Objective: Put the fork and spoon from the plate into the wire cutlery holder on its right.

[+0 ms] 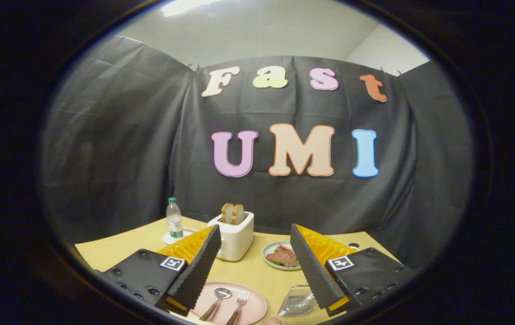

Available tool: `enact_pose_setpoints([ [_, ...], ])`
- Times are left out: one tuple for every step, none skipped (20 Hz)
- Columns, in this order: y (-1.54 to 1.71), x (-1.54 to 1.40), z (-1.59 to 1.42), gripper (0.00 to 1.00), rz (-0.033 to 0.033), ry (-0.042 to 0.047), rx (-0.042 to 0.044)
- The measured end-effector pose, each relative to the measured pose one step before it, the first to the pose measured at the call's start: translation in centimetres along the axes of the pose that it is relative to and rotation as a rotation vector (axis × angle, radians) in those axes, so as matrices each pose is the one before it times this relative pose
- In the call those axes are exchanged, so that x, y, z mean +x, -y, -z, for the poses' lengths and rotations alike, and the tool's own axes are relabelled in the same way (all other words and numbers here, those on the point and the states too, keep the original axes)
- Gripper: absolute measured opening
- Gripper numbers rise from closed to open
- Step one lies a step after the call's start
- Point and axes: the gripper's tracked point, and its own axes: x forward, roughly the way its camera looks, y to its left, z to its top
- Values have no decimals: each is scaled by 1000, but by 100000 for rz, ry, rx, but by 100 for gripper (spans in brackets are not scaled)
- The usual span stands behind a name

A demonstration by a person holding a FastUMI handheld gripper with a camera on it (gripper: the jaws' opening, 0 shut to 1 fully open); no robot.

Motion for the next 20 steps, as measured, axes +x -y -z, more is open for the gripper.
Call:
enact_pose_setpoints([
  [-191, 40, 529, 98, -689, -1731, -231],
  [-258, 171, 615, 98, -817, -1603, -171],
  [-135, 71, 393, 98, -484, -1173, -188],
  [-109, 180, 653, 98, -507, -1373, -142],
  [-179, 130, 612, 98, -554, -1734, -44],
  [-234, 182, 817, 98, -599, -2087, 68],
  [-195, 164, 811, 98, -670, -2795, 139],
  [-116, 257, 821, 98, -648, -2428, 320],
  [-221, 121, 773, 98, -767, -2158, 401],
  [-204, 309, 787, 99, -719, -2393, 201],
  [-122, 171, 852, 99, -338, -2186, 5],
  [-156, 105, 775, 99, -379, -2352, 12],
  [-22, 153, 937, 99, -327, -2528, -84],
  [-65, 195, 972, 99, -212, -2343, -17],
  [-40, 110, 758, 99, -232, -2452, -57],
  [-84, 135, 845, 99, -185, -2183, -41],
  [-39, 162, 790, 99, -230, -2267, -51],
  [-43, 213, 775, 99, -92, -2062, 113],
  [83, 223, 825, 99, 185, -2269, 168],
  [175, 271, 812, 99, 403, -2052, 214],
])
